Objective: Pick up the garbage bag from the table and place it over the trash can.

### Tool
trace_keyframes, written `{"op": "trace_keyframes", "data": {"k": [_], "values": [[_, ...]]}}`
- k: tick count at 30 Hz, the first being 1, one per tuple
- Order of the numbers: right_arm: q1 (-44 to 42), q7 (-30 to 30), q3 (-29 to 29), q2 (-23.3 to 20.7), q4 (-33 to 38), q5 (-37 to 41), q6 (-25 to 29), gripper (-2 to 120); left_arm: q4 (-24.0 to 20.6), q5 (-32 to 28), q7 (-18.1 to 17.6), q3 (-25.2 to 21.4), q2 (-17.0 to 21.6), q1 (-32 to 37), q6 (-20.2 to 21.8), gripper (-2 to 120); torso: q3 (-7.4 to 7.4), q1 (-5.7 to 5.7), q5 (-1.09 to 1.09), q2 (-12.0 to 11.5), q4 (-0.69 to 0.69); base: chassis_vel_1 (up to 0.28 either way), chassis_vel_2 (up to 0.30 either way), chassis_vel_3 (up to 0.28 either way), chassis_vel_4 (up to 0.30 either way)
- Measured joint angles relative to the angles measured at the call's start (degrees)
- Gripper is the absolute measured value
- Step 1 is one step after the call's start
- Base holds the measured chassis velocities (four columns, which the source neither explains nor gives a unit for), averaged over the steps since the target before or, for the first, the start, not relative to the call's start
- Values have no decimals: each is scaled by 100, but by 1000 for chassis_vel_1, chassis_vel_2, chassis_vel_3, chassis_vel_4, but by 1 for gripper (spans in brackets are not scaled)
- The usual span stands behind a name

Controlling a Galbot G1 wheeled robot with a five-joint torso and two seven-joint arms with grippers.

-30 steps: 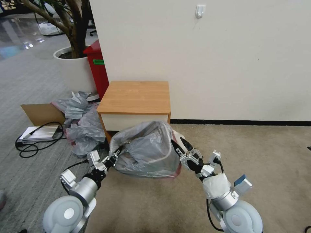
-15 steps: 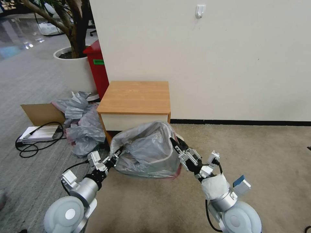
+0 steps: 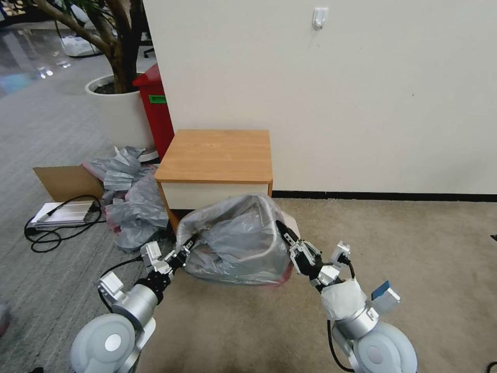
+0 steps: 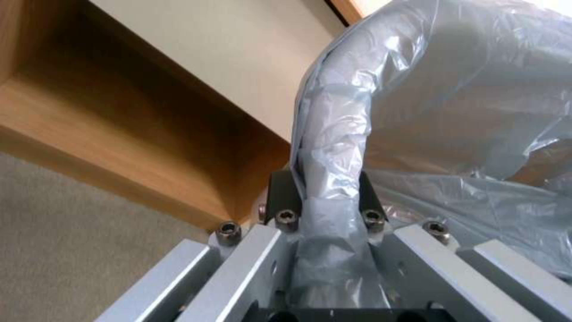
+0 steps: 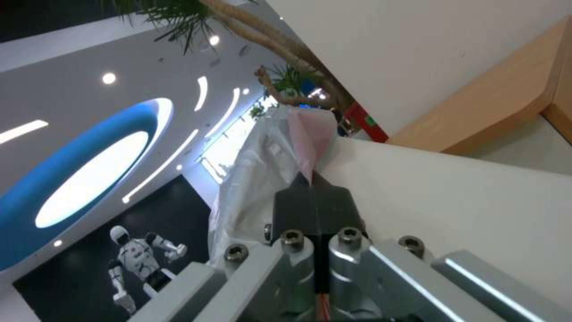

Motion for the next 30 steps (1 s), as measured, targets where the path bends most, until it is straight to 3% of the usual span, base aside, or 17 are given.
{"op": "trace_keyframes", "data": {"k": [17, 30], "values": [[322, 682, 38, -7, -147, -94, 110, 0, -162, 221, 112, 210, -30, 115, 15, 3, 0, 0, 0, 0, 0, 0, 0, 0, 0], [494, 1410, 68, 8, -553, -738, 27, 0, -331, 233, 117, 248, -114, 156, 8, 3, 0, 0, 0, 0, 1, 0, 0, 0, 0]]}}
